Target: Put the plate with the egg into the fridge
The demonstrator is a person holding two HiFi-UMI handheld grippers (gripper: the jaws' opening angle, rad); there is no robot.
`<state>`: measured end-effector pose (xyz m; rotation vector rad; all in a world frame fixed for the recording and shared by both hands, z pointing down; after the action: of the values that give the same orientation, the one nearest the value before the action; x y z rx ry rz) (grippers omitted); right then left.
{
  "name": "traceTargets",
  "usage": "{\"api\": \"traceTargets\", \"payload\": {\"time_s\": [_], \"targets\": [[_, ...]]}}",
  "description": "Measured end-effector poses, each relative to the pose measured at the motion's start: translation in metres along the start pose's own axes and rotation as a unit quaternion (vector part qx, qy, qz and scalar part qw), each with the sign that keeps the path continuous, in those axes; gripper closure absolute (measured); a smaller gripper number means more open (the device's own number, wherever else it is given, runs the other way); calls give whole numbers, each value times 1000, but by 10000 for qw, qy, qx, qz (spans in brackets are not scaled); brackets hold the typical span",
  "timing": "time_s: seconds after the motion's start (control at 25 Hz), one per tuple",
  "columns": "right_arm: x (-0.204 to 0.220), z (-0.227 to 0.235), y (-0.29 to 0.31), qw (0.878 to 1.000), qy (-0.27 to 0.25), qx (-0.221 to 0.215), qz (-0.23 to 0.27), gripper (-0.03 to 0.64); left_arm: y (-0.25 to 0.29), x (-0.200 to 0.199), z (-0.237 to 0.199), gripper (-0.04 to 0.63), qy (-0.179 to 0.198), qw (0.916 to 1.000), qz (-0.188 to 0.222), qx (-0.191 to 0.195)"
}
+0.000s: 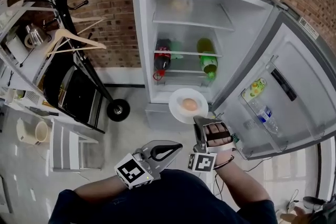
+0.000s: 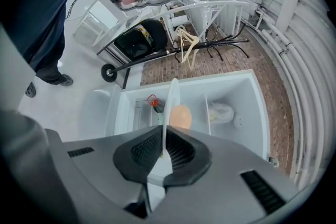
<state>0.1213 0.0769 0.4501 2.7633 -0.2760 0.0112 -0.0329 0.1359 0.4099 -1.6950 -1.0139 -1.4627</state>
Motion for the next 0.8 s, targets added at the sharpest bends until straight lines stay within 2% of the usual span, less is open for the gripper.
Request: {"api": "traceTargets", "payload": {"time_s": [0.48,0.64,0.8], "targets": [[-23,52,127,9988,21,-128,-473,597,13,-34,-152,595,-78,9989,95,459],[-29,63,162,9974,120,-234,-671,597,16,-40,-187,595,-63,9979,80,638],[-26,65,190,9973,16,-237,-699,597,24,-45,-203,595,-102,9979,95,637]]}}
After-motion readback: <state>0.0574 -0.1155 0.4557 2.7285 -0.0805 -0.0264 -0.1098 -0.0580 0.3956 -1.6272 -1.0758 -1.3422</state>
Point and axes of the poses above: the fingertips, and each gripper's own axes: y forward along the fingers, z to its right, x out of its underside, the point moved 10 cm from there along -y, backward along the fingers, and after that the axes turned 4 degrees about -x, right-handed, at the moved point
